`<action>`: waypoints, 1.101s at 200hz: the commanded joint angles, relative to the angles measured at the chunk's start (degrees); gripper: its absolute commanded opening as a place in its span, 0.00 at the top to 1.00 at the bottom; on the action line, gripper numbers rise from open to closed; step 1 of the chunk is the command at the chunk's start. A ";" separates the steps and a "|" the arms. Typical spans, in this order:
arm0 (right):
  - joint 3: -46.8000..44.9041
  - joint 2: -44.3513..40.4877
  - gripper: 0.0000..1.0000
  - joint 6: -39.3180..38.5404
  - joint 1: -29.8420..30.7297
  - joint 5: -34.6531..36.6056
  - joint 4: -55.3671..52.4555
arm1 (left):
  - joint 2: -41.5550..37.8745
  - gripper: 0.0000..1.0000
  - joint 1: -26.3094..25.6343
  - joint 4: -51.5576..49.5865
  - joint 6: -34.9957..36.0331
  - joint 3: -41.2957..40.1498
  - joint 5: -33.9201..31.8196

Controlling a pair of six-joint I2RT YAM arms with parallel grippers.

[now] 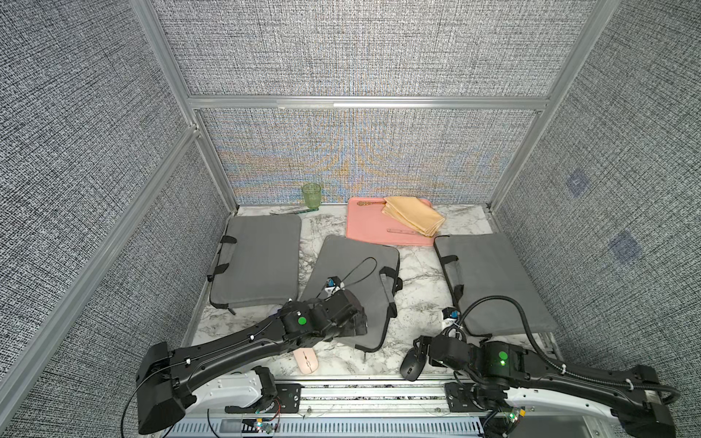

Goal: Put the mouse into the laptop bag
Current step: Unzip the zipper on the zippered laptop bag, then open the zippered laptop bag at the center of the board.

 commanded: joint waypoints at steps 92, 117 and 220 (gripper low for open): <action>-2.57 4.28 0.01 1.42 -3.45 -7.01 5.43 | 27.55 0.08 0.73 8.56 15.66 18.99 -2.37; -1.88 6.25 0.01 0.01 -3.92 -7.39 5.48 | 48.55 0.10 1.05 -11.27 15.45 44.61 -7.21; -4.44 5.08 0.01 -4.19 -7.67 -9.98 7.95 | 61.73 0.19 6.70 -19.63 16.29 58.12 -9.30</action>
